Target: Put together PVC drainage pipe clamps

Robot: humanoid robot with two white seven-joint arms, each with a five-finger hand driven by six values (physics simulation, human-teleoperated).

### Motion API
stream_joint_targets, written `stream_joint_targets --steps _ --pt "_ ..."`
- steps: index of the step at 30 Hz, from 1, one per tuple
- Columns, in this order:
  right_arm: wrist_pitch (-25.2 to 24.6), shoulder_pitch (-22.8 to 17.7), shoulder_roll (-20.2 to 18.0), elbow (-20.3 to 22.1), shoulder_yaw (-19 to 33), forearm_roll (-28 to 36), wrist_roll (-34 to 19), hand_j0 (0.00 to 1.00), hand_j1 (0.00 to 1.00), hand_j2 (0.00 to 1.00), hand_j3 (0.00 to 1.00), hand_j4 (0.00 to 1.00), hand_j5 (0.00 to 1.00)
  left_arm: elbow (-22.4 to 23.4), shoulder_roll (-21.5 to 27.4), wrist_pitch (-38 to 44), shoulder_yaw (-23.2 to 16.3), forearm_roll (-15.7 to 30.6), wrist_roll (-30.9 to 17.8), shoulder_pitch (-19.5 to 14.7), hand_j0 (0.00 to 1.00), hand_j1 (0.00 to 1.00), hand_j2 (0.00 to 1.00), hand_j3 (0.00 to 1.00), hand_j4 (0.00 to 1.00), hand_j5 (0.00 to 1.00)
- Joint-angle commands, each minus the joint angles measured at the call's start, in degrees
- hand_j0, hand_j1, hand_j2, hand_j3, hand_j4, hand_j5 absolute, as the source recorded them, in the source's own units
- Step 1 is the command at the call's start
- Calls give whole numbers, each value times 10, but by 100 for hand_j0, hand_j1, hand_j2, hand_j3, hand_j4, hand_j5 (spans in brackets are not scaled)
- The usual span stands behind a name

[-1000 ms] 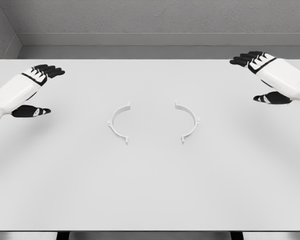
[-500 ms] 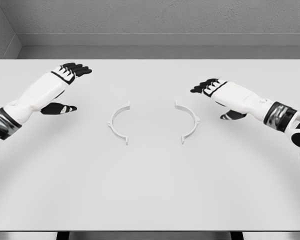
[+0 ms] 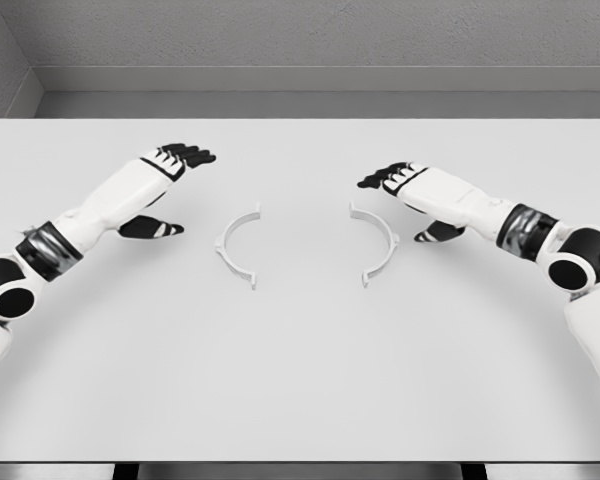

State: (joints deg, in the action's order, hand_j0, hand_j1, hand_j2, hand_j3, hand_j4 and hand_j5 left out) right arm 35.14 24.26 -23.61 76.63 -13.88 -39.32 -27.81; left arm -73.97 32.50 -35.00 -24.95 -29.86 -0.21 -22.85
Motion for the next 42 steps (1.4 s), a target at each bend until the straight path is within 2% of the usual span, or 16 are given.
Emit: stream_joint_targets --steps 1,3,16,27,42 --pt "-1 0 9 -9 0 3 0 100 100 100 100 100 100 16 -13 0 -11 3 0 -2 100 100 100 100 100 100" --pt "-1 1 11 -16 0 3 0 100 100 100 100 100 100 30 -18 0 -23 3 0 -13 100 100 100 100 100 100" --pt "-1 30 23 -61 -10 3 1 100 100 100 100 100 100 40 -19 0 -31 3 0 -12 100 100 100 100 100 100" --pt "-1 30 24 -53 -23 3 0 100 100 100 100 100 100 52 -25 0 -39 3 0 -13 100 100 100 100 100 100" --pt "-1 37 58 -59 -24 -8 0 100 100 100 100 100 100 55 -49 0 -42 3 0 -13 100 100 100 100 100 100"
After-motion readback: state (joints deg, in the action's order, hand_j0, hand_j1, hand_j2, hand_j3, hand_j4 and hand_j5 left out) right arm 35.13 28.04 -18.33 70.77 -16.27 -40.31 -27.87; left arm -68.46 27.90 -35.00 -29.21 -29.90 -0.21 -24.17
